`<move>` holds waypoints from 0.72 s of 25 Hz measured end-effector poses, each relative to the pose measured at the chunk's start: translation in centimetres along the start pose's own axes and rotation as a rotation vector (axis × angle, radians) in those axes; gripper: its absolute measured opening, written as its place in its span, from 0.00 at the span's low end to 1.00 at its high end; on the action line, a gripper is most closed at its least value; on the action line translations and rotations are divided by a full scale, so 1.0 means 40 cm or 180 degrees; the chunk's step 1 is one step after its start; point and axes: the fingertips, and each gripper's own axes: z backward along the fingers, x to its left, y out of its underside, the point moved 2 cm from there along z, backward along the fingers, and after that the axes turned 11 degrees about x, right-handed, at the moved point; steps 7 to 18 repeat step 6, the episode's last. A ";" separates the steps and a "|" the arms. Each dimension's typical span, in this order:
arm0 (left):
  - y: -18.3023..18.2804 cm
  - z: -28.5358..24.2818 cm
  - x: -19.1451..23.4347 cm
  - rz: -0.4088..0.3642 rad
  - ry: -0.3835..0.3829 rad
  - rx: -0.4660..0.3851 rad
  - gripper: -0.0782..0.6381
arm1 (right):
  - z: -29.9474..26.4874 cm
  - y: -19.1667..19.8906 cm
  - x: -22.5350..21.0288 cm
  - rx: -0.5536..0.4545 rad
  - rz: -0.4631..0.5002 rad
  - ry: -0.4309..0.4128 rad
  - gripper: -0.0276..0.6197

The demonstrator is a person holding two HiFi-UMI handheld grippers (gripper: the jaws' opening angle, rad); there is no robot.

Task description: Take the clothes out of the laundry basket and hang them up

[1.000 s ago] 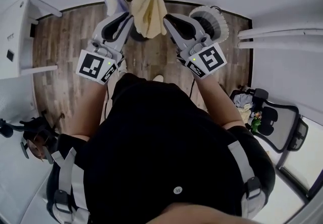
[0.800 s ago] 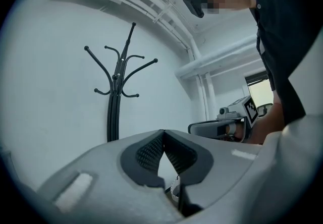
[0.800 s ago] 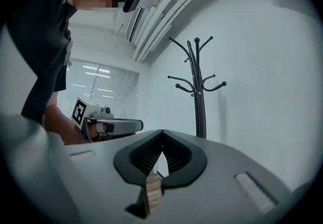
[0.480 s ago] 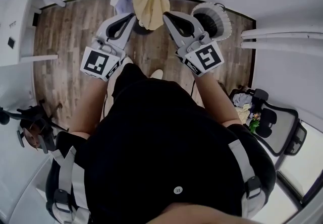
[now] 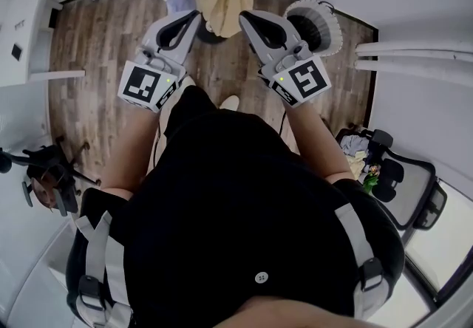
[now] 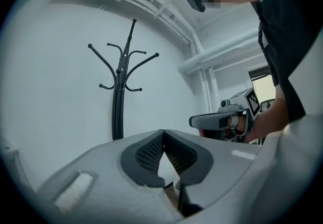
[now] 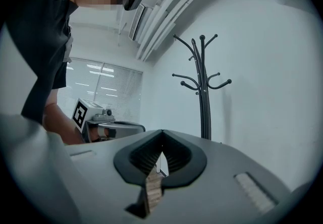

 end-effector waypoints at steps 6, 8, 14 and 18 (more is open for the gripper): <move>0.008 0.013 -0.001 0.0029 -0.0015 0.0023 0.11 | 0.003 0.001 0.009 0.0006 -0.0018 -0.0042 0.04; 0.008 0.013 -0.001 0.0029 -0.0015 0.0023 0.11 | 0.003 0.001 0.009 0.0006 -0.0018 -0.0042 0.04; 0.008 0.013 -0.001 0.0029 -0.0015 0.0023 0.11 | 0.003 0.001 0.009 0.0006 -0.0018 -0.0042 0.04; 0.008 0.013 -0.001 0.0029 -0.0015 0.0023 0.11 | 0.003 0.001 0.009 0.0006 -0.0018 -0.0042 0.04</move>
